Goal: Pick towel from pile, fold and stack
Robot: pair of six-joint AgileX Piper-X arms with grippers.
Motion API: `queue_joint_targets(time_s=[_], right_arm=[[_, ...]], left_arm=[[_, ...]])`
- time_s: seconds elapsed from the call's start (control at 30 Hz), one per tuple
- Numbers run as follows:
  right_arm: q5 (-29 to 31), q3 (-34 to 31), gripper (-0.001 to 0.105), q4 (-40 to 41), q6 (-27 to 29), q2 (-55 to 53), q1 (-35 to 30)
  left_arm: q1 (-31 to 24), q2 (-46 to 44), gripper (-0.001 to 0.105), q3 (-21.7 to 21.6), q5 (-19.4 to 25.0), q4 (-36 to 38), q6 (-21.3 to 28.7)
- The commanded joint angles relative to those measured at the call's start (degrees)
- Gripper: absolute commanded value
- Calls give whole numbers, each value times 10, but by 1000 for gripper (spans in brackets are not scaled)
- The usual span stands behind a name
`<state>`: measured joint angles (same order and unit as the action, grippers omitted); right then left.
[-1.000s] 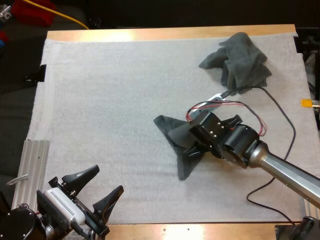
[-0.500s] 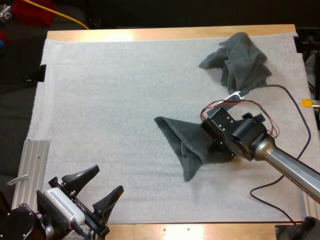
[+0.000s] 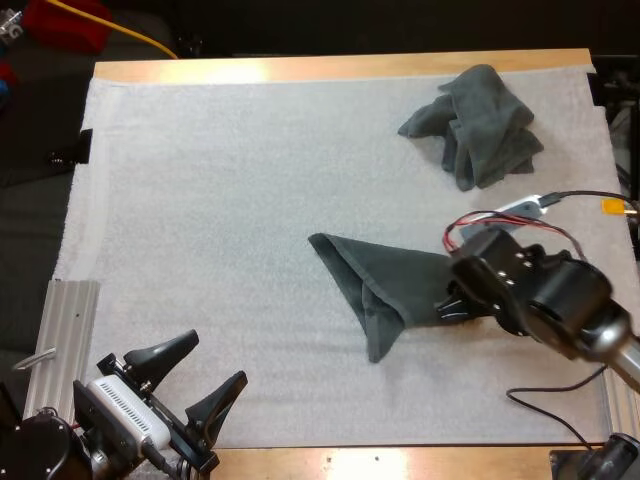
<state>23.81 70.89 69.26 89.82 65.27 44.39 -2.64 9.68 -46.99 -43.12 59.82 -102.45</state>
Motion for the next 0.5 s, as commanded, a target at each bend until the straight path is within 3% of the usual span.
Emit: queue_joint_targets(time_s=[0.0, 0.47], right_arm=[[-22, 3, 71, 10, -18, -18, -1], [-155, 3, 71, 18, -95, -97, -1]], left_arm=[[1, 1, 70, -5, -8, -5, -6], [1, 1, 70, -5, -8, -5, -6]])
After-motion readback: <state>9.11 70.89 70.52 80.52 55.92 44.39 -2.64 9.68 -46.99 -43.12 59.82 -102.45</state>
